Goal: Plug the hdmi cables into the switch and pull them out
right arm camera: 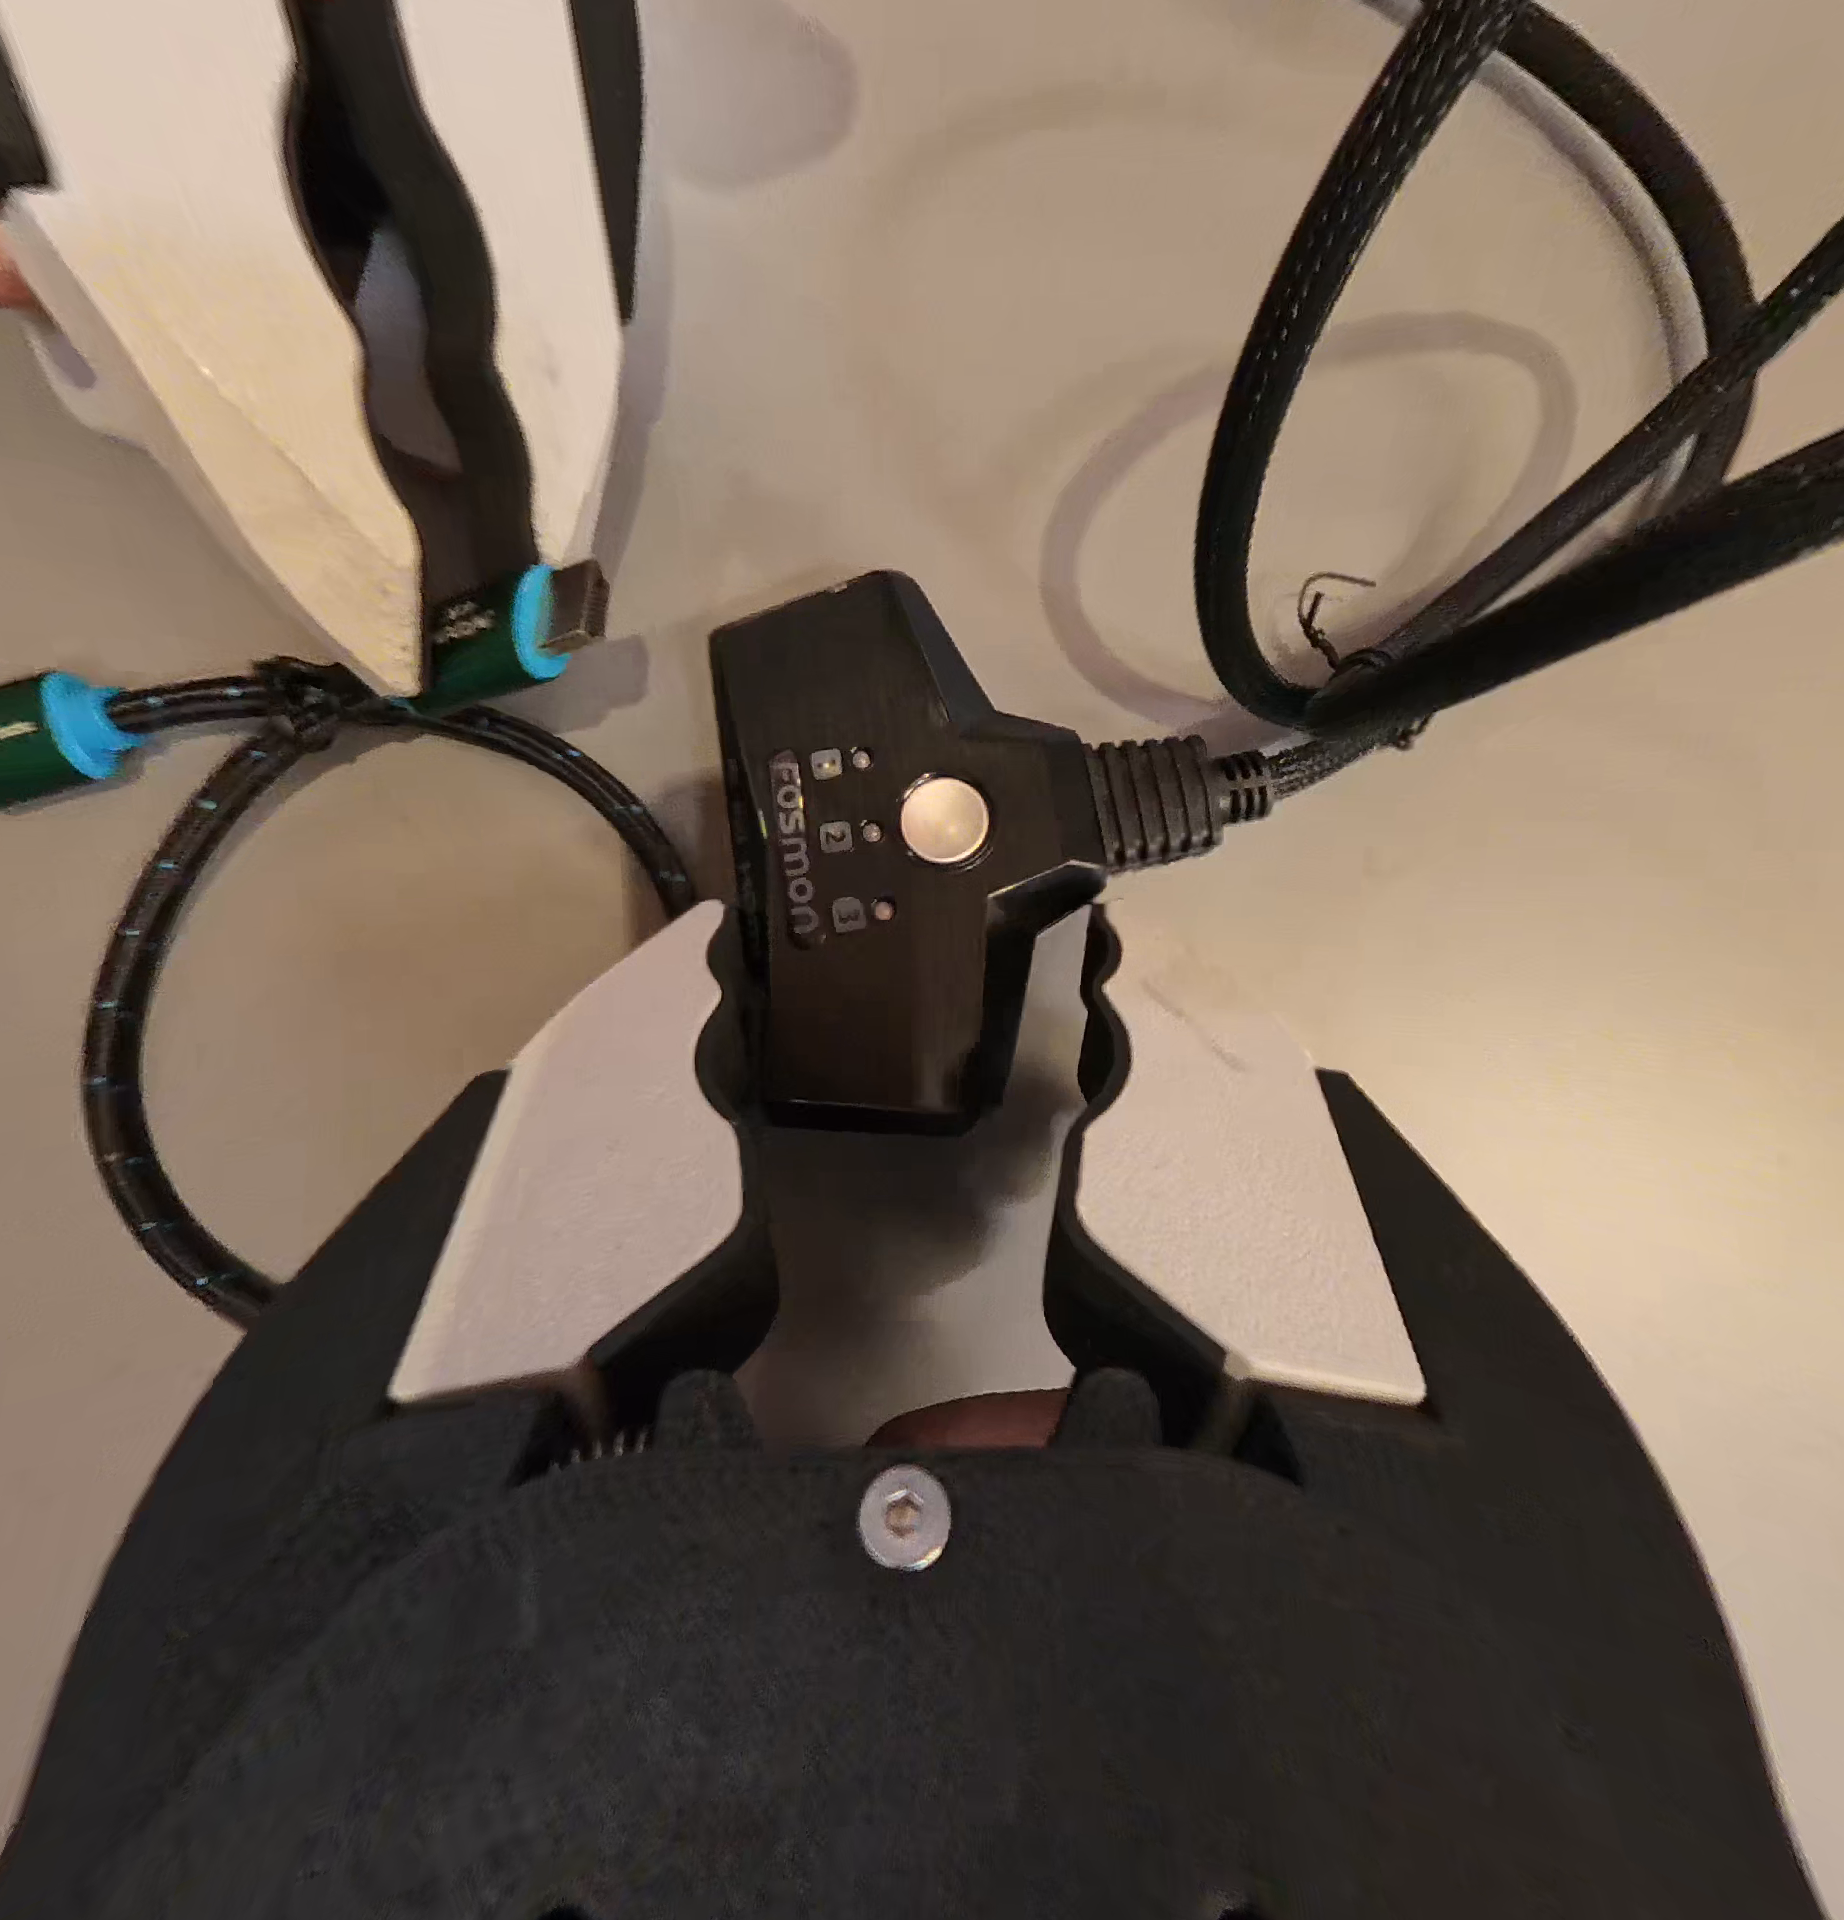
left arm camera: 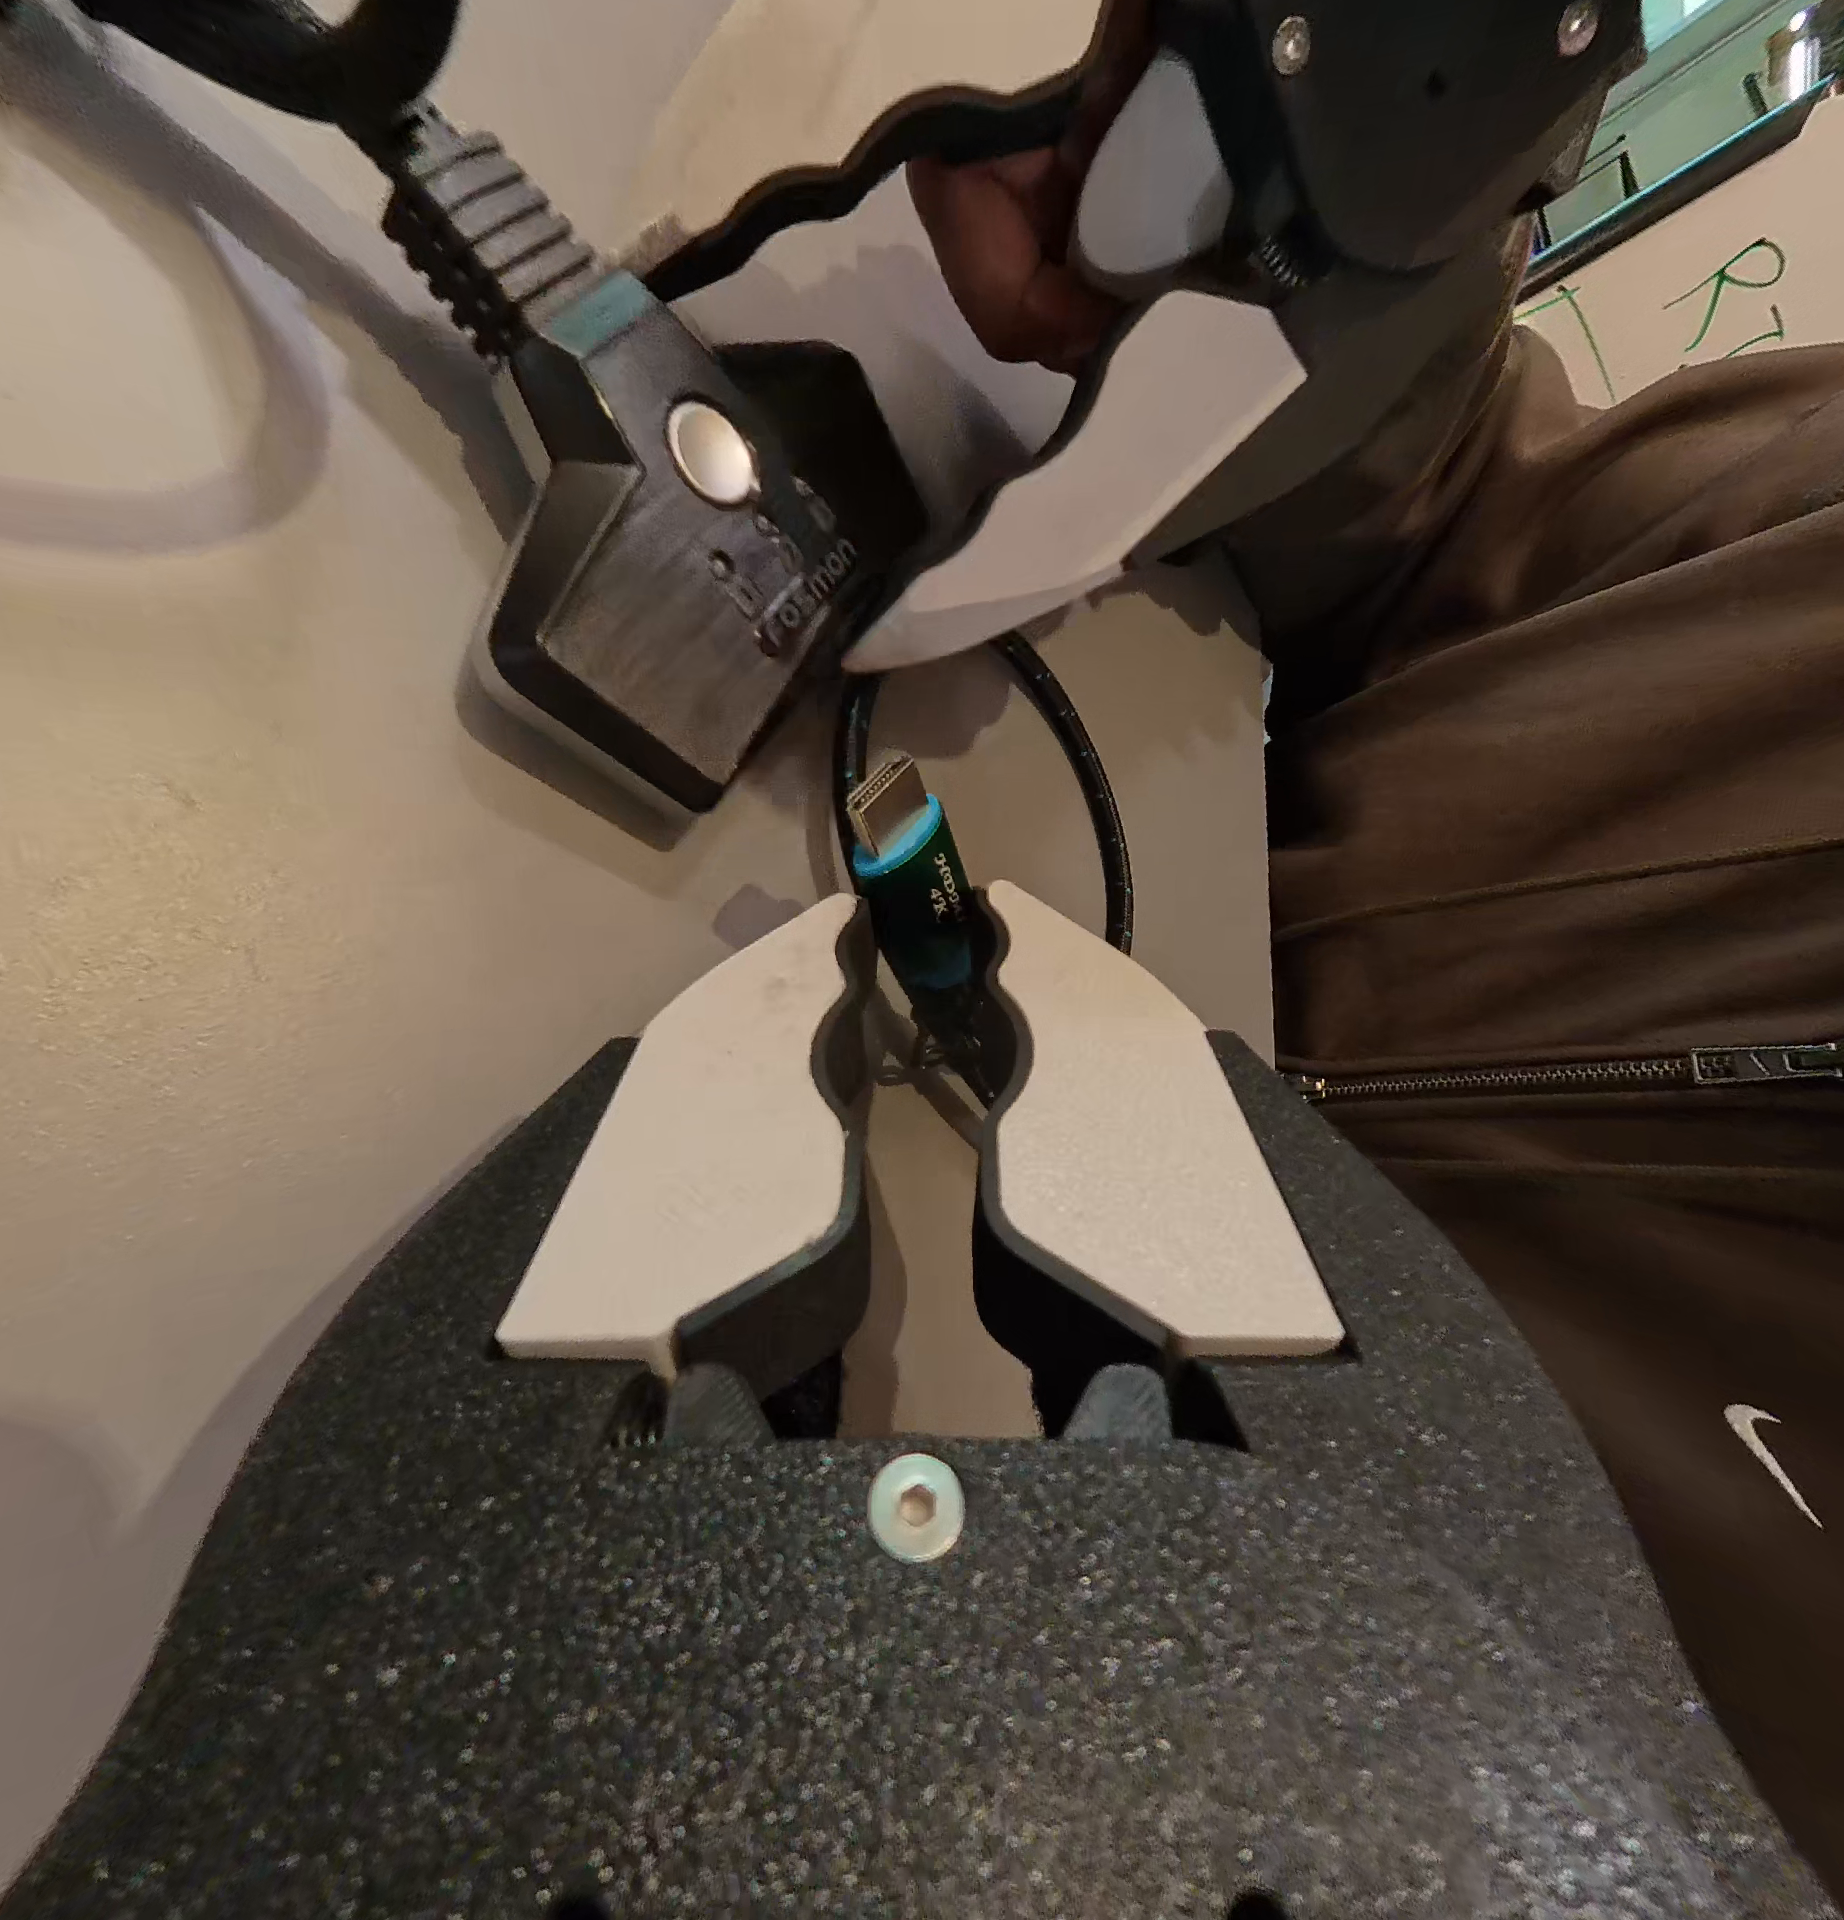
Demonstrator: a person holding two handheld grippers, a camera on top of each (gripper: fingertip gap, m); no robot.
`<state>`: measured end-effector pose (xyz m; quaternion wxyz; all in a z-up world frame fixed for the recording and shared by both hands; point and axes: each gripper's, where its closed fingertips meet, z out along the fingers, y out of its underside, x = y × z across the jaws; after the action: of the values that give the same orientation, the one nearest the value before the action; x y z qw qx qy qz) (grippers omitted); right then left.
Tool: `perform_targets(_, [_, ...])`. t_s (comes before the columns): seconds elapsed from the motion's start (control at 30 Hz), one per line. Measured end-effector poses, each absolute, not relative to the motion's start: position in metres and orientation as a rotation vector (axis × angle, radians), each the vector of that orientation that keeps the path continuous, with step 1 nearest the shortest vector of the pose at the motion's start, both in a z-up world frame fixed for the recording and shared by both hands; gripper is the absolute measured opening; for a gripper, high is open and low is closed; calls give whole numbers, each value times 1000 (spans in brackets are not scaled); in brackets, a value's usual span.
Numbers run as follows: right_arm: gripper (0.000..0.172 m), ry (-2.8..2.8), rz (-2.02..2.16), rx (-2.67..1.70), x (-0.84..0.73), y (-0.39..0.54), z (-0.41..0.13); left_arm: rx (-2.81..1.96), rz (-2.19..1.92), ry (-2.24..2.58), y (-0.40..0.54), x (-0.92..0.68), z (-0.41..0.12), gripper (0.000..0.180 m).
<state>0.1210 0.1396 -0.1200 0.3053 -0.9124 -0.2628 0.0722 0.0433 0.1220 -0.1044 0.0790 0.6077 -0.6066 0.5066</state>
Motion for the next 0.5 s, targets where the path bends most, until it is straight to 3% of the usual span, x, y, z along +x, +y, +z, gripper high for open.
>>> perform_targets(0.5, [52, -605, 323, -2406, 115, 142, -116, 1815, 1500, -1813, 117, 43, -105, 17])
